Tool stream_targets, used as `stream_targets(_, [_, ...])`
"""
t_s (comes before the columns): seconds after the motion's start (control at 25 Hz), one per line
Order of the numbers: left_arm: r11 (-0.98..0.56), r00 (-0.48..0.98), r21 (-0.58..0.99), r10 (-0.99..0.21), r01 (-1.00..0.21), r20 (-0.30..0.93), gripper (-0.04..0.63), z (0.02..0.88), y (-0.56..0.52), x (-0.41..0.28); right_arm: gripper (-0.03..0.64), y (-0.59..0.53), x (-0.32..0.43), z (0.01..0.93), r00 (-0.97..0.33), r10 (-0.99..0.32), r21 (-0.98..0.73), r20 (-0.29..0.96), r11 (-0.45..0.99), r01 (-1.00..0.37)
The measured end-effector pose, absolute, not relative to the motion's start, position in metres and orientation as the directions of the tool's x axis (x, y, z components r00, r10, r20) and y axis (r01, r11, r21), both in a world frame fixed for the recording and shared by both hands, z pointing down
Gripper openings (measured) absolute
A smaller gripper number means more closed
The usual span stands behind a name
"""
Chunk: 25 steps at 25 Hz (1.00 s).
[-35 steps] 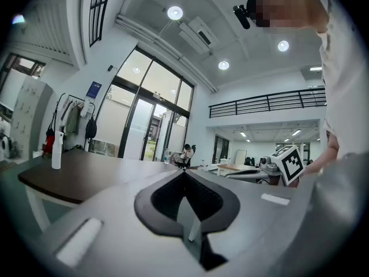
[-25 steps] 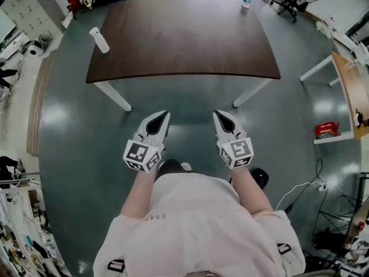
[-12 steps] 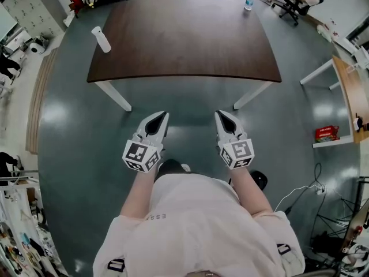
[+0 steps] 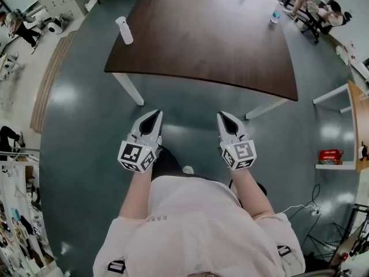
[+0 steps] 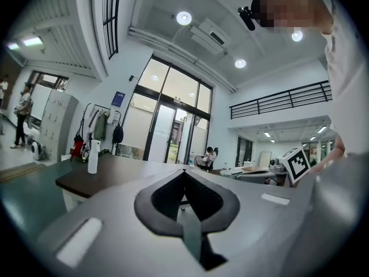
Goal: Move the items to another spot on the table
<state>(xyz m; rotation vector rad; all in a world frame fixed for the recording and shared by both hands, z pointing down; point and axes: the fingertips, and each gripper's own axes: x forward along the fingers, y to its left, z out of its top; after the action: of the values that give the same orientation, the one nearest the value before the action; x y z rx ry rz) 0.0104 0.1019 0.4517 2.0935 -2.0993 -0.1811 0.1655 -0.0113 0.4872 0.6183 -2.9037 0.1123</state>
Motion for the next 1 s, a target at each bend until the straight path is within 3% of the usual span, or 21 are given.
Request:
stream_targets(0.48, [0.128, -0.123, 0.217, -0.992, -0.968, 0.036, 0.016, 0.455, 0.104, -0.146, -0.012, -0.036, 0.006, 0.488, -0.927, -0.324, -0.043, 0.188, 0.941, -0.337])
stream_targets(1.0, [0.06, -0.055, 0.222, -0.998, -0.973, 0.031, 0.016, 0.441, 0.061, -0.359, -0.012, -0.069, -0.219, 0.473, -0.92, -0.343, -0.021, 0.188, 0.935, -0.353])
